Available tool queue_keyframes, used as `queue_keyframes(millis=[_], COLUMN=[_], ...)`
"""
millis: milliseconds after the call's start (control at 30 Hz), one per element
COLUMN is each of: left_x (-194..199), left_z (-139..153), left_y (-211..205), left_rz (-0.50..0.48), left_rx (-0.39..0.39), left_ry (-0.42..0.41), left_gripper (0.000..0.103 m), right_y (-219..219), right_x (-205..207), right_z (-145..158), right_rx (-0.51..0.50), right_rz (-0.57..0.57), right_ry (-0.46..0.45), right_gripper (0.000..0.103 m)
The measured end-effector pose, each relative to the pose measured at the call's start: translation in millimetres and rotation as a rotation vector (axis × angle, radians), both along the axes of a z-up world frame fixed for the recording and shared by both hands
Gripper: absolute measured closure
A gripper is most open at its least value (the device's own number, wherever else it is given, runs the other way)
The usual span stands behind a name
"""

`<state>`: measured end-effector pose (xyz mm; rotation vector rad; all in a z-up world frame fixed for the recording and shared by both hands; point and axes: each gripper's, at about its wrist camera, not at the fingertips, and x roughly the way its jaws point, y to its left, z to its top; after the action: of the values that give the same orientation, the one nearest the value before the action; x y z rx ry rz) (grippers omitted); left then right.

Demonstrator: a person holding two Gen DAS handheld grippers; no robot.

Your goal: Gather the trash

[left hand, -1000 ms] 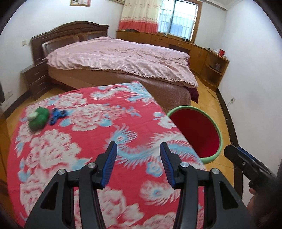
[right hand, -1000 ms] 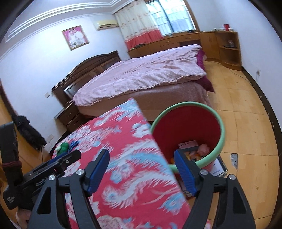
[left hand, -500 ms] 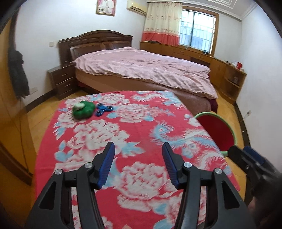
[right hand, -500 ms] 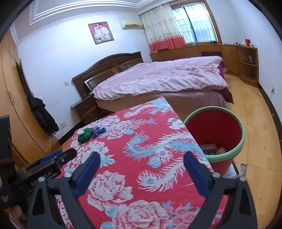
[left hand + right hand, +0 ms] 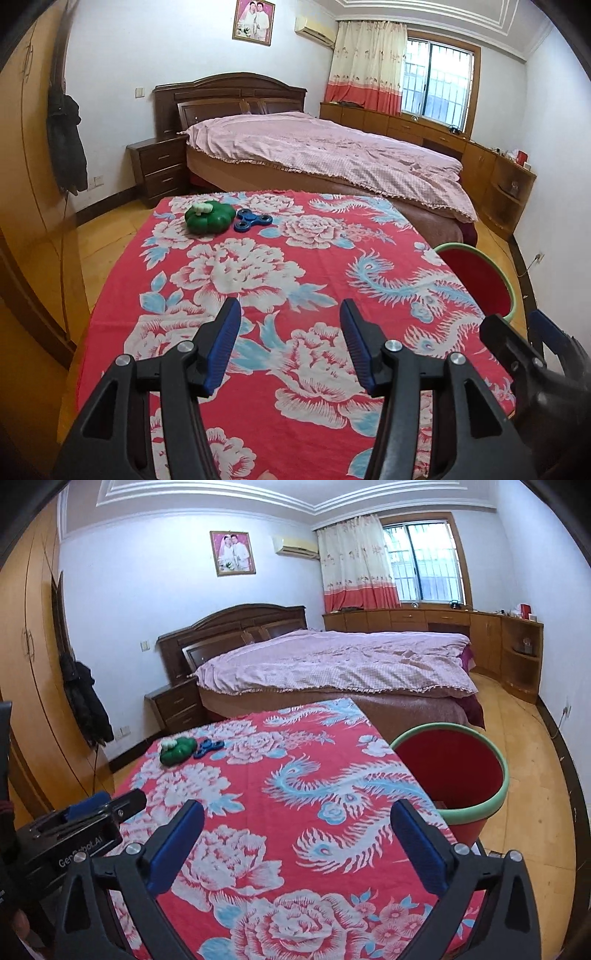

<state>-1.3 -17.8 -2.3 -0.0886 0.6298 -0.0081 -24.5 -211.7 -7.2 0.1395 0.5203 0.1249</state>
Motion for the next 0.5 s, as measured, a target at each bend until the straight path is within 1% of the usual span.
queue_keyframes(millis=[100, 267, 500], left_x=[0.2, 2.1, 2.2], left_z=[-6.5, -14.0, -14.1], left_y=[-0.3, 1.3, 2.5], left_rz=[0.007, 0.019, 0.036], left_rx=[0.004, 0.002, 0.005], left_ry=[0.014, 0.034, 0.028], left_gripper=[0.047, 0.047, 0.047], right_y=[0.8, 0.9, -3.5], right_x=[1.0, 1.0, 0.7], right_z=[-6.7, -11.4, -13.1], right_rx=[0.01, 0.016, 0.032], right_rz=[0.007, 0.005, -0.01], right_ry=[0.023, 0.035, 0.039], right_gripper=[0.0, 0.0, 0.0])
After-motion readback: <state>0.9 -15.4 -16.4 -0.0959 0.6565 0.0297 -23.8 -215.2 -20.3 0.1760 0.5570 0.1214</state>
